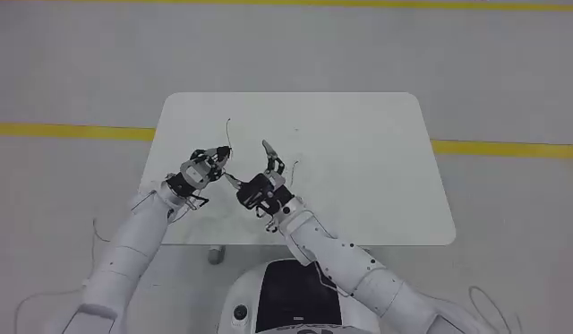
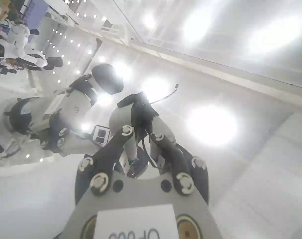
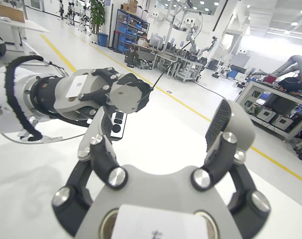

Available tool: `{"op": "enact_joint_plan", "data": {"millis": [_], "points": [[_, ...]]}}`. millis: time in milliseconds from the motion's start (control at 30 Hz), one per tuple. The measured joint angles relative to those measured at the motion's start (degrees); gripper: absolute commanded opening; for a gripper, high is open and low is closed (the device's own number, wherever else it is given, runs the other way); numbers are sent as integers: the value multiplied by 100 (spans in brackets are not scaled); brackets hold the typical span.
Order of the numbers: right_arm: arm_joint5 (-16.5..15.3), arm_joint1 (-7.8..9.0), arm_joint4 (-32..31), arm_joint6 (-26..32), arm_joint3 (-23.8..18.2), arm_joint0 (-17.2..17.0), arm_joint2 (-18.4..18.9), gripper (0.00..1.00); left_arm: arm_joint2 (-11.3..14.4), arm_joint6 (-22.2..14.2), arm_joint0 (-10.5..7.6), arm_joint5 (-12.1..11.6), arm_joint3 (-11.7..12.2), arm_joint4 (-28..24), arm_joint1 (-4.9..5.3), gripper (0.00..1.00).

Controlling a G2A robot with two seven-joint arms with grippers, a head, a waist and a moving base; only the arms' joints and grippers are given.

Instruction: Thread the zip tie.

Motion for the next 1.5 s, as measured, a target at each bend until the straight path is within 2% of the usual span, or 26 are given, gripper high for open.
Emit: {"op": "enact_joint_plan", "data": {"millis": [33, 67, 233, 467, 767, 900, 1233, 1500], "points": [[15, -3, 0, 7, 9, 10, -21, 69, -2, 1, 1, 0, -1, 3, -1, 0], [31, -8, 0, 14, 21, 21, -45, 50, -4, 1, 2, 0, -1, 4, -1, 0], [88, -21, 0, 15, 71, 63, -120, 36, -4, 1, 2, 0, -2, 4, -1, 0], [196, -23, 0, 34, 126, 138, -236, 28, -3, 1, 2, 0, -1, 3, -1, 0], [144, -51, 0, 69, 159, 206, -315, 28, -3, 1, 2, 0, -1, 3, -1, 0], [132, -81, 0, 89, 201, 246, -335, 24, -3, 1, 2, 0, -1, 3, -1, 0], [212, -147, 0, 135, 303, 288, -316, 20, -3, 1, 2, 0, -1, 3, -1, 0], [407, -213, 0, 274, 360, 299, -291, 19, -3, 1, 2, 0, -1, 3, -1, 0]]}}
